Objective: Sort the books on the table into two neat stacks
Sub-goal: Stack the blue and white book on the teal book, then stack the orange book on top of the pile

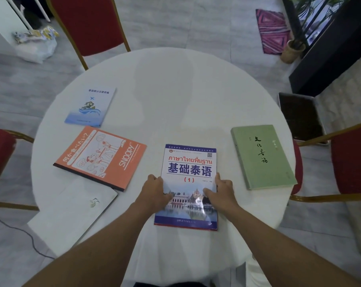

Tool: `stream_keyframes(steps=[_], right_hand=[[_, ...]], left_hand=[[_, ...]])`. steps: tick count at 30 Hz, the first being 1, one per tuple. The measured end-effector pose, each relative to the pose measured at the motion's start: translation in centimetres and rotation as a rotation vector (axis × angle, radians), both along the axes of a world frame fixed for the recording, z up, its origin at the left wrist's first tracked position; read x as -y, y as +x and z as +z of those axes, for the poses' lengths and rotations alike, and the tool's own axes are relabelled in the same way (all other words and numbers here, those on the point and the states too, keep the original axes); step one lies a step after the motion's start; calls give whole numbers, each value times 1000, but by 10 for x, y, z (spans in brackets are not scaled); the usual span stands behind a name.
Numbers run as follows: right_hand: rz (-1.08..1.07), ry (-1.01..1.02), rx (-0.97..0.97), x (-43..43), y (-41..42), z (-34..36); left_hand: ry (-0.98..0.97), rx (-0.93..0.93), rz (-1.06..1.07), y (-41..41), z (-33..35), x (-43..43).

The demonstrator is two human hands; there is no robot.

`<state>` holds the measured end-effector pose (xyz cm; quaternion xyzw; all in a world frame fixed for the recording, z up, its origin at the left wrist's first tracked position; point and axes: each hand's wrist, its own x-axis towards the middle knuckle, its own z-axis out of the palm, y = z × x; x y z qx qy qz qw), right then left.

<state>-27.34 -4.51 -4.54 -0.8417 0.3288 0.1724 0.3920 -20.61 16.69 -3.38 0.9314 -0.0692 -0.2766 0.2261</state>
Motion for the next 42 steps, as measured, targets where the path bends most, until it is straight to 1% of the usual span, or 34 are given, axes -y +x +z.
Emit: stream_keyframes(steps=[5, 9, 11, 13, 15, 18, 21, 23, 26, 28, 31, 33, 35, 39, 42], right_hand=[[-2, 11, -24, 3, 1, -3], [2, -20, -87, -1, 8, 0], [6, -123, -128, -6, 16, 8], [52, -305, -112, -13, 25, 16], [108, -428, -13, -21, 35, 21], [227, -474, 93, -37, 56, 27], [381, -398, 124, -61, 86, 28], [469, -337, 174, -79, 108, 25], [576, -250, 178, -111, 142, 18], [628, -208, 164, -133, 162, 14], [684, -205, 182, -163, 190, 5], [711, -218, 161, -178, 203, 1], [725, -241, 167, -187, 209, -5], [709, -356, 200, -199, 208, -13], [661, -352, 150, -203, 212, -13]], left_hand=[[11, -16, -25, 1, 0, 2], [34, -76, -80, 11, 1, -1], [38, -100, -125, 17, 2, -7], [25, -65, -121, 23, 3, -16], [21, 21, -44, 30, 4, -28], [64, 170, 48, 41, 6, -51], [112, 261, 150, 51, 9, -77], [187, 296, 240, 57, 12, -92], [323, 280, 422, 57, 13, -115], [338, 227, 522, 55, 10, -128], [235, 192, 650, 56, 3, -138], [110, 170, 815, 63, 4, -141], [44, 145, 933, 69, 3, -144], [7, 138, 984, 74, -4, -144], [-28, 110, 1066, 76, -8, -144]])
